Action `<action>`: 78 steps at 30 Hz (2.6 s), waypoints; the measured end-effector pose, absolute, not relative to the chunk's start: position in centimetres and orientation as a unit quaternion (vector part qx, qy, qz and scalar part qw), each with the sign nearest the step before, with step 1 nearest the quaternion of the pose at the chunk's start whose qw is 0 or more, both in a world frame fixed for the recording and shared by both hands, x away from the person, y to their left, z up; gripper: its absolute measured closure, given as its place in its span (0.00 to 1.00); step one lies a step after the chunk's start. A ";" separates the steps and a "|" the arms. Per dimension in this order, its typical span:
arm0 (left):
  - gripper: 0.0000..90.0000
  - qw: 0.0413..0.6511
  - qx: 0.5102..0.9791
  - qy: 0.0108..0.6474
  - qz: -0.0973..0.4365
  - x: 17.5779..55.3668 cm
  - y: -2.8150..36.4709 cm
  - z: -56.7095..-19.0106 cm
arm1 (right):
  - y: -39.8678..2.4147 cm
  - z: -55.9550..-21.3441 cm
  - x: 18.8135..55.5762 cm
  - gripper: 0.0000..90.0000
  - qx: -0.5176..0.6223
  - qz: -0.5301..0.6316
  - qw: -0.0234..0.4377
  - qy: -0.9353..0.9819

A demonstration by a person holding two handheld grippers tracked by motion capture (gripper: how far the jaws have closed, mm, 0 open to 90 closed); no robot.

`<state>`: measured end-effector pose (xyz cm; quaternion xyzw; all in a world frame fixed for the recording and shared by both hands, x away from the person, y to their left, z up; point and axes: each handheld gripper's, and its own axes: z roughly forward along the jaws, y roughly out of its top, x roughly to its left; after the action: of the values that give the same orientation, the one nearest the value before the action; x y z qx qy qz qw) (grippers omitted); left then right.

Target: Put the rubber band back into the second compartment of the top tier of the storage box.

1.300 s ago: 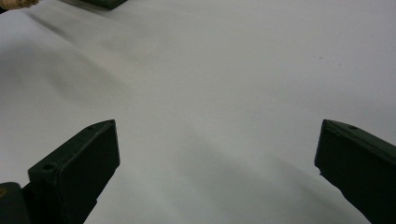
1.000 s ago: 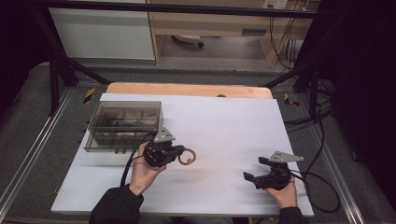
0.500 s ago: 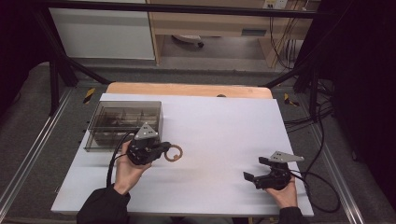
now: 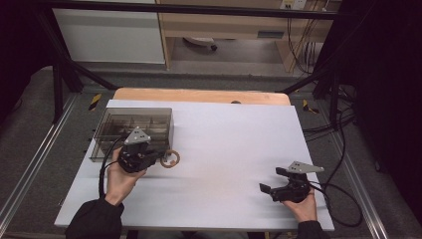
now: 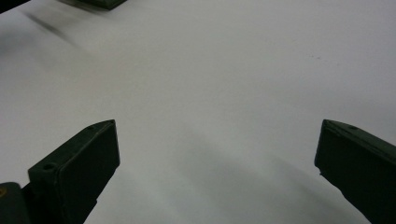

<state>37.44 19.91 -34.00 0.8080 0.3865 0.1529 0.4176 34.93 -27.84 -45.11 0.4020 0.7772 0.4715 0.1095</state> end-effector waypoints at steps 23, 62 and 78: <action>0.97 0.408 0.791 0.421 0.174 38.4 24.0 -33.2 | -27.8 -45.1 34.9 0.01 0.402 0.471 0.110 0.777; 0.97 0.375 0.767 0.486 0.187 40.6 29.9 -35.8 | -27.8 -45.1 34.9 0.01 0.402 0.471 0.110 0.778; 0.96 0.356 0.774 0.493 0.180 40.9 29.9 -37.5 | -27.8 -45.1 34.9 0.01 0.402 0.471 0.110 0.778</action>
<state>40.92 29.87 -37.45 0.7735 0.4927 0.1797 0.3559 34.93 -27.84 -45.12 0.4022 0.7775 0.4708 0.1097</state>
